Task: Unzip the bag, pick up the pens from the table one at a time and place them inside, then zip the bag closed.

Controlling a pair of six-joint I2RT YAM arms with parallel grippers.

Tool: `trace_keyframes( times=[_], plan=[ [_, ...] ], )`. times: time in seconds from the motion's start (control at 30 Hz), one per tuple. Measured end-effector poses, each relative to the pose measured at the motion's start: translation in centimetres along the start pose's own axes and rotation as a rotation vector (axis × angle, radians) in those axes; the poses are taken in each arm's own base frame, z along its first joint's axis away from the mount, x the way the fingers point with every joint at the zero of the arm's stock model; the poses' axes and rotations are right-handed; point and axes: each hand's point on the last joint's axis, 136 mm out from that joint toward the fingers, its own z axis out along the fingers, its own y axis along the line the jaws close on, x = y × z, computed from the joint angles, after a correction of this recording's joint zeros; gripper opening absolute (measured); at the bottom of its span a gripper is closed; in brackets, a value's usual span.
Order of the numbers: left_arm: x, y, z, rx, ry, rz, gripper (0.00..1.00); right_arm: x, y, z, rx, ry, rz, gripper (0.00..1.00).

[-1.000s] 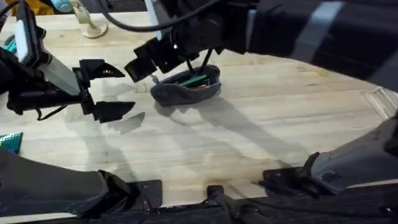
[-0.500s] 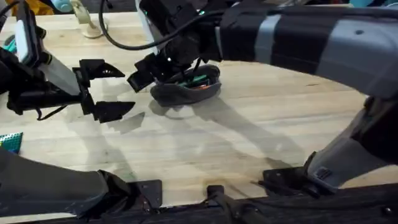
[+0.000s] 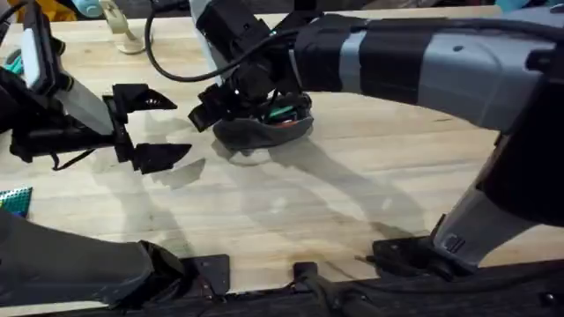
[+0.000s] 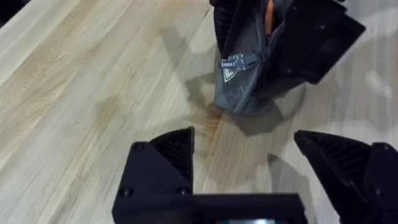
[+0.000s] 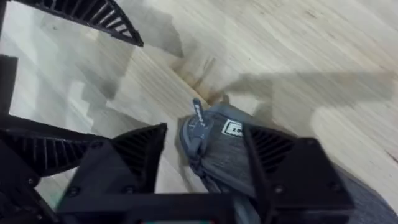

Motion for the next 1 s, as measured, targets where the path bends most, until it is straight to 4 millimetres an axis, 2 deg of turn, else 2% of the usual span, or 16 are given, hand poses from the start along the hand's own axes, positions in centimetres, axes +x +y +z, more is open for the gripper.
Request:
trace_keyframes(
  times=[0.1,0.23,0.27,0.57,0.83,1.0],
  plan=[
    [0.0,0.0,0.0,0.0,0.0,0.0,0.993,0.0,0.0,0.0,-0.002,0.0,0.0,0.514],
    [0.0,0.0,0.0,0.0,0.0,0.0,0.993,0.1,0.0,0.0,-0.003,0.002,0.001,0.069],
    [0.0,0.0,0.0,0.0,0.0,0.0,0.993,0.1,0.1,0.0,-0.003,0.004,0.002,0.045],
    [0.0,0.0,0.0,0.0,0.0,-0.001,0.993,0.2,0.2,-0.3,-0.006,0.009,-0.014,0.034],
    [0.0,0.0,0.0,0.0,-0.001,0.0,0.993,-0.8,0.8,-3.1,-0.012,-0.029,-0.036,0.033],
    [-0.2,0.1,0.0,-0.004,-0.01,0.0,0.993,-0.7,0.8,-3.1,-0.012,-0.024,-0.035,0.033]
  ],
)
